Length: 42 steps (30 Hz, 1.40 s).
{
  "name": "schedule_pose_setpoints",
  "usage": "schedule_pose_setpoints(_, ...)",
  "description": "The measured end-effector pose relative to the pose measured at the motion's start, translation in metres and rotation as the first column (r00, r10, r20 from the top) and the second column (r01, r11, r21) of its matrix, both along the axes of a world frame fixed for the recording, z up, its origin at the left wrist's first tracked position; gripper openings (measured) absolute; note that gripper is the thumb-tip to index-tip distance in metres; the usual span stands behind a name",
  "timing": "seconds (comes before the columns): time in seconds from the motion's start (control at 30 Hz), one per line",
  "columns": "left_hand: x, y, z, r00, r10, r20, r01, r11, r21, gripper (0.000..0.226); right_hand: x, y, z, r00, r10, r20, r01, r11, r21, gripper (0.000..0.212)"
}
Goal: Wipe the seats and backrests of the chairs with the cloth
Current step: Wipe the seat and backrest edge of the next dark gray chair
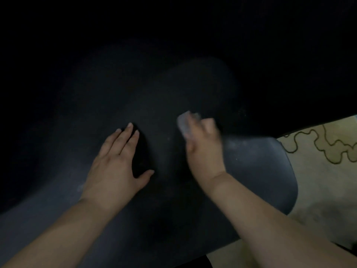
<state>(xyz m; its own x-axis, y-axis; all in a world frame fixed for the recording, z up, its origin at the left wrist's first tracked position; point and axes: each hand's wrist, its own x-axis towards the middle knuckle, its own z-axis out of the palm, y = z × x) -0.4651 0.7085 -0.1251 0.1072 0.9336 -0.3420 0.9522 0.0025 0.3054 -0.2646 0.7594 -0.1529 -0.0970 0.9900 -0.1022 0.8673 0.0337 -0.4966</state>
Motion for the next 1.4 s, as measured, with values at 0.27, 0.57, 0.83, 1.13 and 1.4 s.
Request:
schedule_pose_setpoints(0.27,0.019,0.034,0.004,1.0,0.013,0.023,-0.013,1.0,0.026,0.092,0.043,0.017,0.01,0.958,-0.228,-0.173,0.229,0.973,-0.016,0.044)
schedule_pose_setpoints(0.57,0.058,0.057,-0.005,0.996,-0.037,0.075,0.037,0.999,0.006,0.088,0.089,0.016,-0.009,0.92,-0.349,0.176,0.374,0.918,-0.132,0.054)
schedule_pose_setpoints(0.83,0.064,0.064,-0.011,0.998,-0.046,0.053,0.045,0.999,0.017,0.085,0.08,0.051,-0.01,0.813,-0.58,0.053,0.577,0.792,-0.197,0.062)
schedule_pose_setpoints(1.13,0.058,0.065,-0.011,0.997,-0.054,0.056,0.053,0.998,0.015,0.085,0.103,0.029,-0.03,0.839,-0.544,0.026,0.543,0.839,0.039,0.044)
schedule_pose_setpoints(1.4,0.047,0.058,-0.011,0.994,-0.029,0.109,0.026,0.999,0.033,0.082,0.044,0.053,-0.014,0.999,-0.014,0.033,0.015,0.999,-0.034,0.05)
